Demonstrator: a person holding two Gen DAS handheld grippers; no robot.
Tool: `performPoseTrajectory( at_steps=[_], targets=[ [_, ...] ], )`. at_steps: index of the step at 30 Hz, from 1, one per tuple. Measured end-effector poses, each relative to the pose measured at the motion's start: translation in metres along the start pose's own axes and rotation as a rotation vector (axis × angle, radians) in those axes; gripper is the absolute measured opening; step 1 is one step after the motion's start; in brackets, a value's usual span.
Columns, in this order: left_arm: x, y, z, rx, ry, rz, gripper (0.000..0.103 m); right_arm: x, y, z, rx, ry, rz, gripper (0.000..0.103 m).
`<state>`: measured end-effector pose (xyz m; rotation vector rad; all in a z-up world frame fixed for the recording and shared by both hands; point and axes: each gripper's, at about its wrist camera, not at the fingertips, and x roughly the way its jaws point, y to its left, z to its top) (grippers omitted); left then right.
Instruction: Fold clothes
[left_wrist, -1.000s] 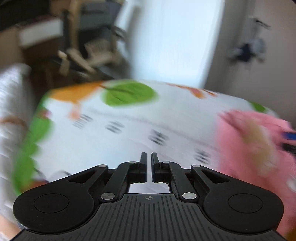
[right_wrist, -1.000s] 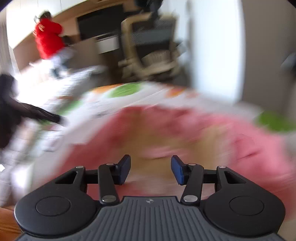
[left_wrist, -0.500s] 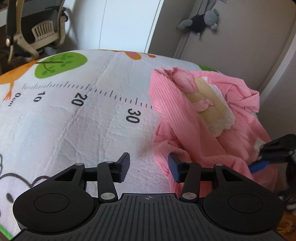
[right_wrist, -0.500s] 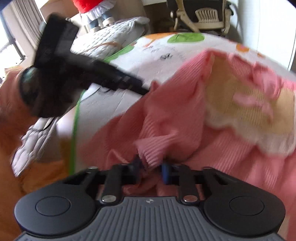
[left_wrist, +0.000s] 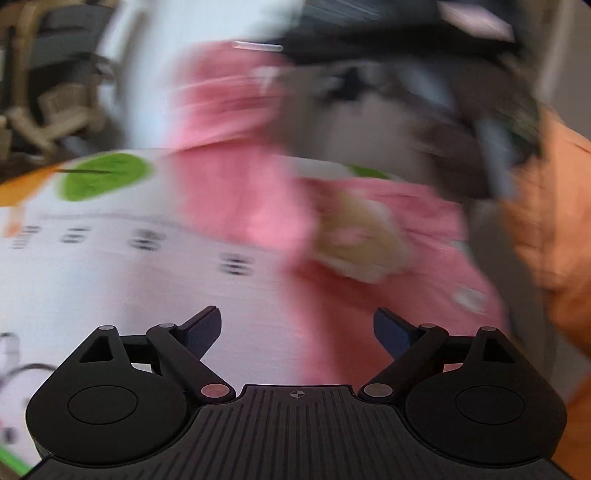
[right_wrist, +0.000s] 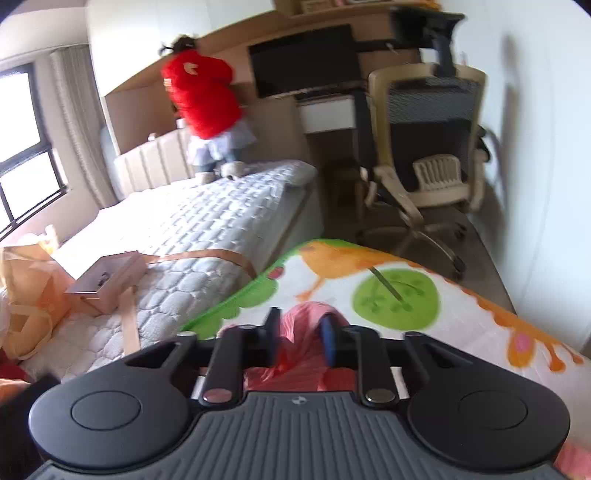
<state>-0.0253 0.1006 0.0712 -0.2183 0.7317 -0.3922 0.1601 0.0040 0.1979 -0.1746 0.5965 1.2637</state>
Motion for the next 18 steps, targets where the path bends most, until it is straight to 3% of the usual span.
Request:
performPoseTrajectory(
  at_steps=[2,6,11,13,16,18],
  targets=[
    [0.013,-0.015,0.001,0.017,0.012,-0.072,0.095,-0.015,-0.004,-0.004,-0.015,-0.031,0.008,0.043],
    [0.046,-0.026,0.005,0.017,0.047,-0.133,0.096,-0.032,-0.047,-0.029,0.057,-0.030,-0.153,0.049],
    [0.080,-0.022,0.016,-0.059,0.075,-0.160,0.096,-0.032,-0.130,-0.073,0.316,0.037,-0.279,0.052],
    [0.092,-0.024,0.020,-0.070,0.087,-0.180,0.096,-0.017,-0.144,-0.094,0.346,0.107,-0.281,0.052],
    [0.105,-0.031,0.018,-0.058,0.110,-0.194,0.097,0.011,-0.149,-0.115,0.383,0.205,-0.205,0.051],
    [0.111,-0.030,0.016,-0.063,0.131,-0.183,0.097,0.023,-0.152,-0.111,0.411,0.173,-0.173,0.051]
  ],
)
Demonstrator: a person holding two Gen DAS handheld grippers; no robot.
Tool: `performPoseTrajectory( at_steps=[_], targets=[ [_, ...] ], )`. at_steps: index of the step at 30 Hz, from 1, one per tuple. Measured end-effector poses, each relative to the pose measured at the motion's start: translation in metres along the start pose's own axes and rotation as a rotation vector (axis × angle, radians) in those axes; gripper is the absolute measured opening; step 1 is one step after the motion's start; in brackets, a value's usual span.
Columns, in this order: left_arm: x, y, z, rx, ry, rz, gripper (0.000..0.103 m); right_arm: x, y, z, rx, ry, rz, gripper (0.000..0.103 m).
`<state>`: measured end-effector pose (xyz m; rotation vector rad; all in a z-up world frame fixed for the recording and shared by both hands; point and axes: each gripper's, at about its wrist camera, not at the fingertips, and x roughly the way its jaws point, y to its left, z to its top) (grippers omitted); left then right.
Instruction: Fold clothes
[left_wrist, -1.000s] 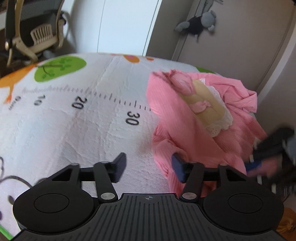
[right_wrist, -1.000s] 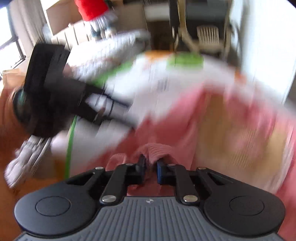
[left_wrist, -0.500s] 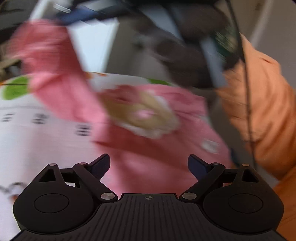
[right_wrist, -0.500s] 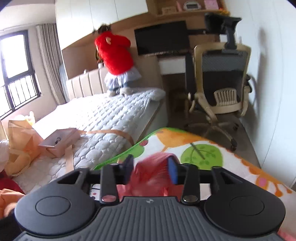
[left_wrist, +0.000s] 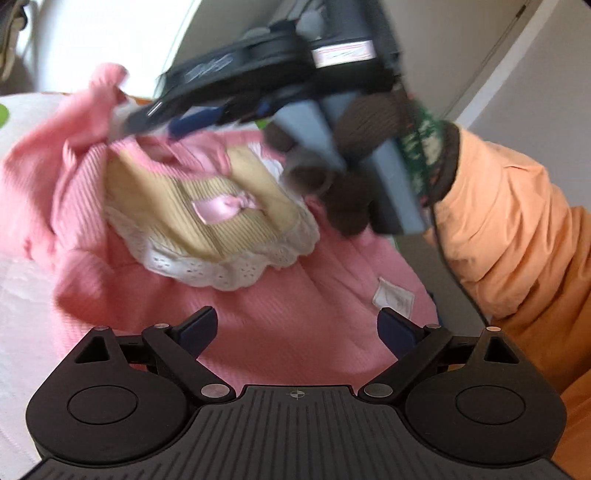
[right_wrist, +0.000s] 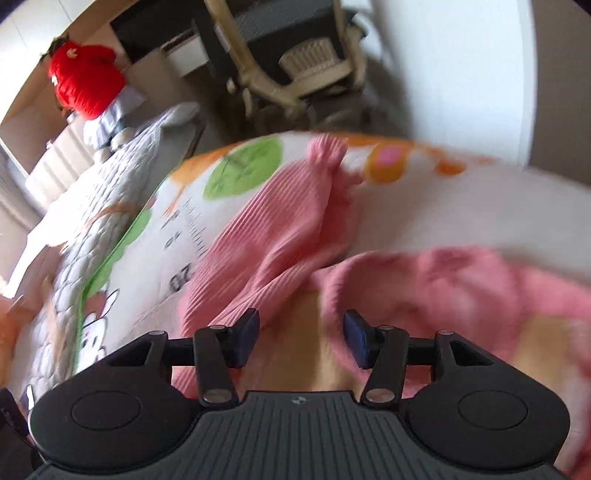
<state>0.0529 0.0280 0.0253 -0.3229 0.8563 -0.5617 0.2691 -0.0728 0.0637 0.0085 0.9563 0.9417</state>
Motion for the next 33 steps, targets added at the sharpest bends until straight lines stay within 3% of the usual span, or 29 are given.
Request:
performPoseTrajectory(
  at_steps=[4,7,12,16,20,23,26,28,30,33],
  targets=[
    [0.012,0.007,-0.002,-0.019,0.040,0.027,0.097,-0.009,-0.006,0.027,0.070,-0.189,0.030,0.050],
    [0.007,0.013,-0.003,-0.022,0.018,0.073,0.097,-0.012,-0.009,0.033,-0.010,-0.236,-0.049,0.050],
    [-0.002,0.027,-0.002,-0.066,-0.010,0.121,0.097,-0.045,-0.038,0.006,-0.085,-0.172,-0.108,0.050],
    [0.000,0.026,-0.003,-0.047,-0.009,0.130,0.097,-0.103,-0.063,-0.047,-0.091,-0.158,-0.239,0.051],
    [0.004,0.023,0.002,-0.050,-0.004,0.129,0.098,-0.133,-0.083,-0.098,-0.047,-0.121,-0.384,0.051],
    [0.014,0.020,0.007,-0.062,0.000,0.132,0.098,-0.151,-0.083,-0.118,-0.091,-0.141,-0.464,0.051],
    [0.021,0.022,0.012,-0.069,0.000,0.144,0.099,-0.191,-0.077,-0.126,-0.108,-0.226,-0.531,0.053],
    [0.008,0.019,0.010,-0.076,-0.010,0.151,0.100,-0.229,-0.082,-0.130,-0.017,-0.336,-0.539,0.064],
    [0.009,0.021,0.008,-0.077,-0.019,0.145,0.100,-0.261,-0.093,-0.137,0.102,-0.433,-0.588,0.065],
    [0.007,0.024,0.005,-0.077,-0.032,0.125,0.103,-0.286,-0.112,-0.157,0.186,-0.469,-0.670,0.068]
  ],
)
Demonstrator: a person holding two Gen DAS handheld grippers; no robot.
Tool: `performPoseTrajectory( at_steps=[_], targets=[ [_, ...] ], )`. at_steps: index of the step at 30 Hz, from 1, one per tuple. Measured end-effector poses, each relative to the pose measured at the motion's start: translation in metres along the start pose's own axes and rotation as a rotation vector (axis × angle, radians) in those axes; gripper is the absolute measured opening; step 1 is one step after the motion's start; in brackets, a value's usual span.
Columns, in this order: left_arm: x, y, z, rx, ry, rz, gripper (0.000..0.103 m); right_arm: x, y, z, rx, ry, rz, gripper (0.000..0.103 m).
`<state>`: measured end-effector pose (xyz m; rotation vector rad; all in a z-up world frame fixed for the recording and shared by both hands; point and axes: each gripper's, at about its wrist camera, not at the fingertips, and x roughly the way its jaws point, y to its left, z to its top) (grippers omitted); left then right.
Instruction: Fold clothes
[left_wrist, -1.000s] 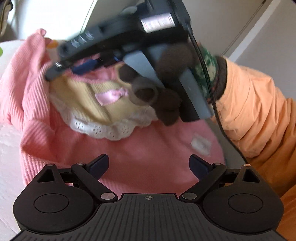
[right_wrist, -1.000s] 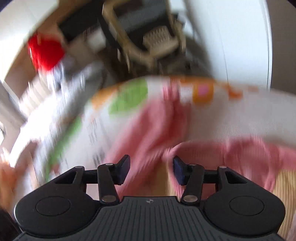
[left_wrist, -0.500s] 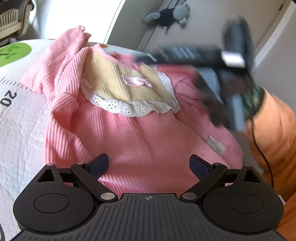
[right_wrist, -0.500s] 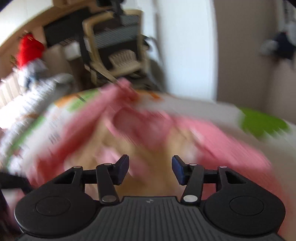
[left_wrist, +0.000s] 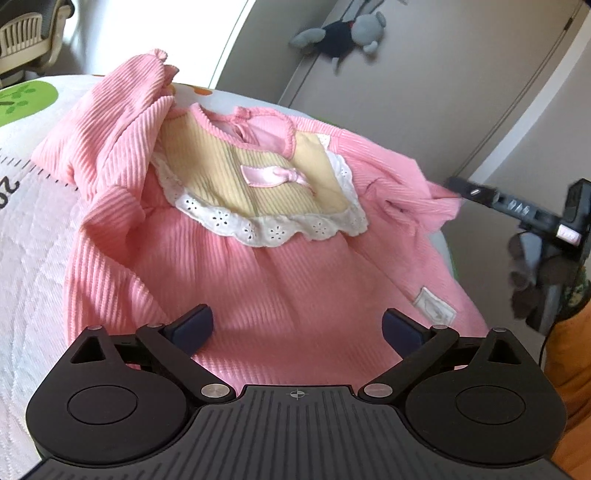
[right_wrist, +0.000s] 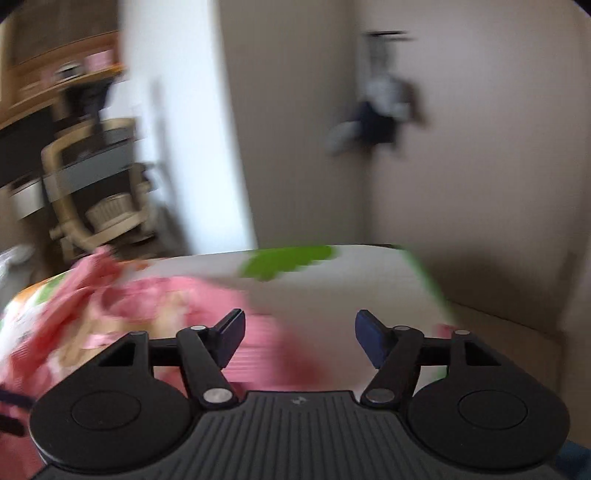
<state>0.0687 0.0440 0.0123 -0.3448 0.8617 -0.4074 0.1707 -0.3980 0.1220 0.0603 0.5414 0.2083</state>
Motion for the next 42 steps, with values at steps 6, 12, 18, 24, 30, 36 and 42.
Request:
performPoseTrajectory(
  at_steps=[6,12,18,24,30,36,42],
  targets=[
    [-0.001,-0.003,0.000,0.013,0.008,-0.013,0.103,0.003,-0.007,-0.029,0.037,0.054,0.183,0.072],
    [-0.001,-0.007,-0.001,0.035,0.005,0.003,0.103,0.077,0.013,-0.002,0.140,0.144,0.229,0.016],
    [-0.006,-0.006,-0.006,0.038,-0.013,-0.003,0.103,0.014,0.016,0.060,-0.024,-0.282,0.055,0.029],
    [-0.008,-0.004,-0.010,0.037,-0.032,-0.014,0.103,0.038,-0.053,0.018,0.257,-0.012,-0.145,0.040],
    [-0.008,-0.004,-0.008,0.033,-0.027,-0.015,0.103,0.075,-0.092,-0.012,0.560,0.040,-0.011,0.048],
    [-0.007,-0.005,-0.009,0.036,-0.028,-0.004,0.103,0.123,-0.101,-0.030,0.648,0.067,-0.045,0.029],
    [-0.003,-0.012,-0.005,0.047,-0.006,0.036,0.103,0.082,-0.014,0.051,0.224,-0.129,0.125,0.007]
  ],
)
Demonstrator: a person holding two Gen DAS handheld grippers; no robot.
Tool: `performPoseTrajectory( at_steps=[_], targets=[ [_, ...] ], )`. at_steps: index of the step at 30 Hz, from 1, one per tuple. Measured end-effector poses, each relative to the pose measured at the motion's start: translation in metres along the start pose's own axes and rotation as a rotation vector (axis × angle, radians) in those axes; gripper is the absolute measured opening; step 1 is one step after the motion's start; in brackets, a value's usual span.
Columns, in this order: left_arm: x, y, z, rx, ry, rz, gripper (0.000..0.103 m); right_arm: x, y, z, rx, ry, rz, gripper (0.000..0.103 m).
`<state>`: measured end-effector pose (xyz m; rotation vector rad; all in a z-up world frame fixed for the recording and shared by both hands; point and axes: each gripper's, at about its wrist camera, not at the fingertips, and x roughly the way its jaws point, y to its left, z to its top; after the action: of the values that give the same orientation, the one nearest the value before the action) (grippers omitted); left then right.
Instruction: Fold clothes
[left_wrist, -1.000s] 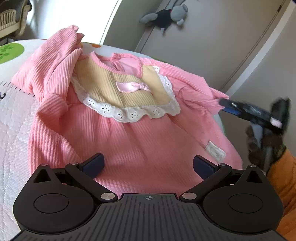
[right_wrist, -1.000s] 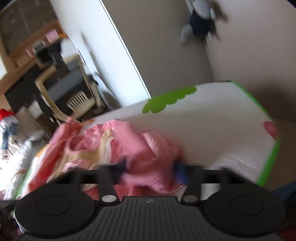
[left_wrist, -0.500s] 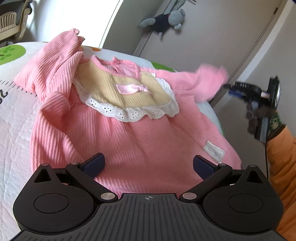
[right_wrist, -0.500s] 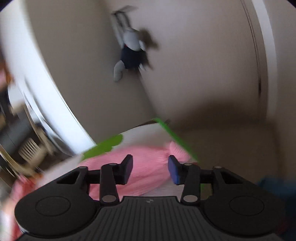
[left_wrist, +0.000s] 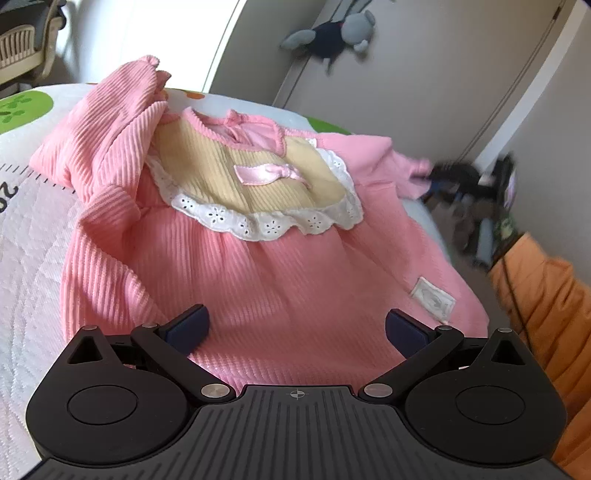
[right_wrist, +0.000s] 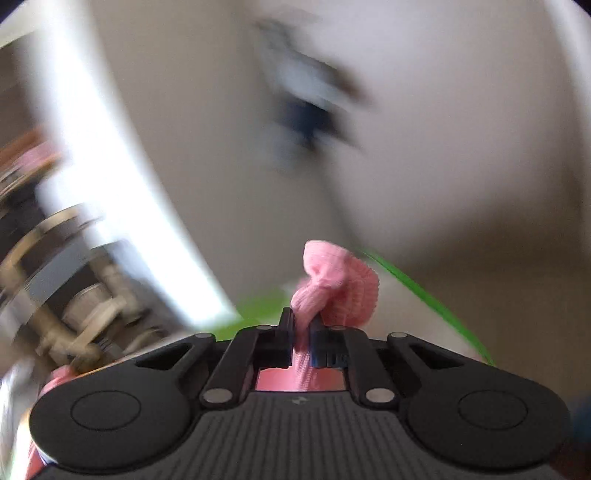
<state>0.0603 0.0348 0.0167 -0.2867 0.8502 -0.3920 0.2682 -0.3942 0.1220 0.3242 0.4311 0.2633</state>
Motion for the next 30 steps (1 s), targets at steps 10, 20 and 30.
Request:
performPoseTrajectory(
  at_steps=[10,20,30],
  targets=[
    [0.004,-0.017,-0.009,0.109,-0.011,0.078,0.103,0.011,0.211,0.001,-0.365,0.200,0.435,0.008],
    [0.001,-0.007,-0.008,0.061,-0.036,0.025,0.103,0.091,0.298,-0.023,-0.385,0.420,0.554,0.050],
    [-0.004,0.001,-0.005,-0.002,-0.042,-0.013,0.103,0.207,0.298,-0.110,-0.377,0.500,0.348,0.008]
  ],
)
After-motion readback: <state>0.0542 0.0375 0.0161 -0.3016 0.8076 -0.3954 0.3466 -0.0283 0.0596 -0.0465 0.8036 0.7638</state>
